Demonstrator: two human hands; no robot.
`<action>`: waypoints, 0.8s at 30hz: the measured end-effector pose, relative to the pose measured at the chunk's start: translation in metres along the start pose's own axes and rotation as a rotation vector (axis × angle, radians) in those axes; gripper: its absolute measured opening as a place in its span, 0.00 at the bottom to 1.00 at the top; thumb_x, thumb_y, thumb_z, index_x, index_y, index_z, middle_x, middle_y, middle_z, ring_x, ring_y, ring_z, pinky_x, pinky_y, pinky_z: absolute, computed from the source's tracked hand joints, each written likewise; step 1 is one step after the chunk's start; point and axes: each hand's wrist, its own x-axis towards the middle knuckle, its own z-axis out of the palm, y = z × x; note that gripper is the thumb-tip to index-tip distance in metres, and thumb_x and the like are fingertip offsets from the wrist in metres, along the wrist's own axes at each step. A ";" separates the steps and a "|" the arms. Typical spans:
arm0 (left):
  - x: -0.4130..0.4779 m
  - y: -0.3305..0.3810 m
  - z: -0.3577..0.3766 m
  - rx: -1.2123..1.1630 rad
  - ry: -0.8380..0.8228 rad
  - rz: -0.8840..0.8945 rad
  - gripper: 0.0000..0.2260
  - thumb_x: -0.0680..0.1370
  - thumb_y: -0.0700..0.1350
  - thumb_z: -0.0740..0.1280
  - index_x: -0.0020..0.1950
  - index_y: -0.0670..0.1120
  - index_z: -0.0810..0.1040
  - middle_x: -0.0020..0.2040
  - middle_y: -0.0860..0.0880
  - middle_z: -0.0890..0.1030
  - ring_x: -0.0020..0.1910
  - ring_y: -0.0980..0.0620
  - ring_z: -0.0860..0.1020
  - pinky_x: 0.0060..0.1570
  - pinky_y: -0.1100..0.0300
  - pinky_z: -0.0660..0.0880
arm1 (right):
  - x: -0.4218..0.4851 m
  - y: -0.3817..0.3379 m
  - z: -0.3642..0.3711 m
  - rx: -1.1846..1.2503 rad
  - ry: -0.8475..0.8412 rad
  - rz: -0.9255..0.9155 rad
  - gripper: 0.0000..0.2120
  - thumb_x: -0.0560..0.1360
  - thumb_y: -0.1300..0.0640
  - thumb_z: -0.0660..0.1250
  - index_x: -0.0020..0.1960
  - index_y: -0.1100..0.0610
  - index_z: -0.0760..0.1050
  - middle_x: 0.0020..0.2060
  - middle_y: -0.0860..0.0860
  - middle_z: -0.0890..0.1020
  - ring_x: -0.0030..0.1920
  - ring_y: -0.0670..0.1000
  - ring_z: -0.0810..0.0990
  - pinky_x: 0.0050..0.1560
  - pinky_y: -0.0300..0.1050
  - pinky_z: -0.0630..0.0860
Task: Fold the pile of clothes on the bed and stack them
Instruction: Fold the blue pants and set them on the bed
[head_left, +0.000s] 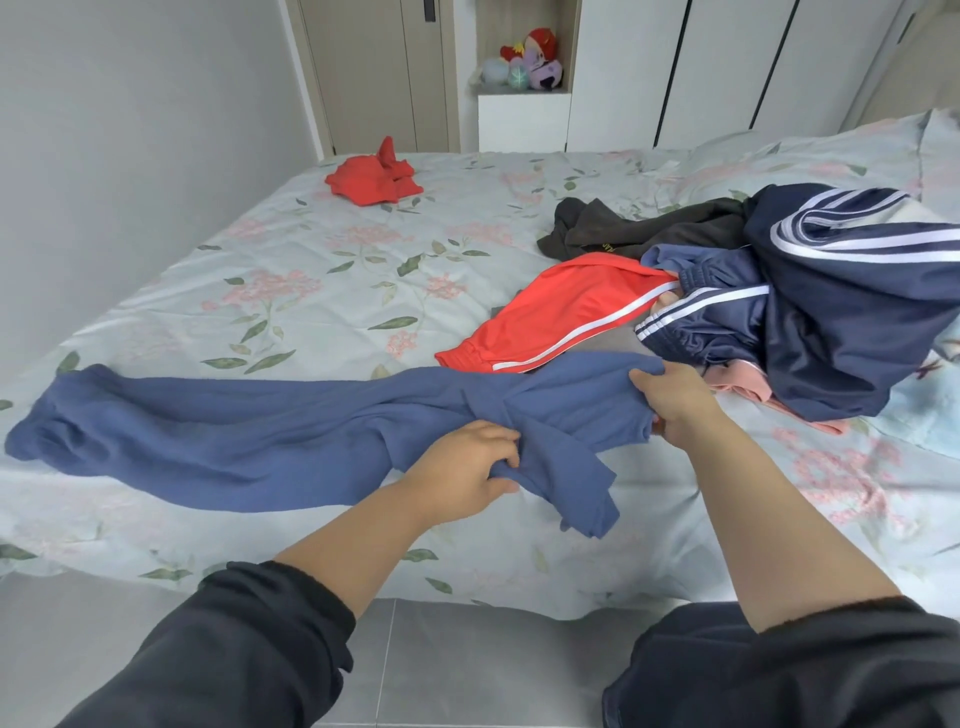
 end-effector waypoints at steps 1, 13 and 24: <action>0.001 0.004 -0.003 -0.065 0.061 -0.057 0.06 0.75 0.42 0.70 0.47 0.40 0.81 0.54 0.47 0.82 0.55 0.47 0.77 0.56 0.52 0.72 | -0.001 -0.001 -0.003 -0.003 -0.019 -0.009 0.09 0.80 0.63 0.59 0.58 0.60 0.74 0.37 0.56 0.76 0.32 0.54 0.71 0.34 0.44 0.70; 0.029 0.017 -0.065 -0.612 0.383 -0.410 0.12 0.78 0.38 0.65 0.35 0.47 0.74 0.30 0.52 0.76 0.31 0.58 0.71 0.37 0.65 0.68 | -0.011 0.007 -0.026 -1.193 0.250 -0.221 0.19 0.76 0.61 0.63 0.66 0.62 0.67 0.64 0.62 0.71 0.65 0.61 0.70 0.60 0.51 0.69; -0.004 0.011 -0.040 -0.410 0.059 -0.465 0.09 0.78 0.38 0.64 0.46 0.42 0.85 0.41 0.52 0.83 0.43 0.57 0.81 0.49 0.64 0.74 | -0.045 0.012 0.036 -0.854 -0.428 -0.158 0.17 0.75 0.48 0.67 0.36 0.60 0.73 0.35 0.54 0.75 0.36 0.50 0.72 0.34 0.40 0.66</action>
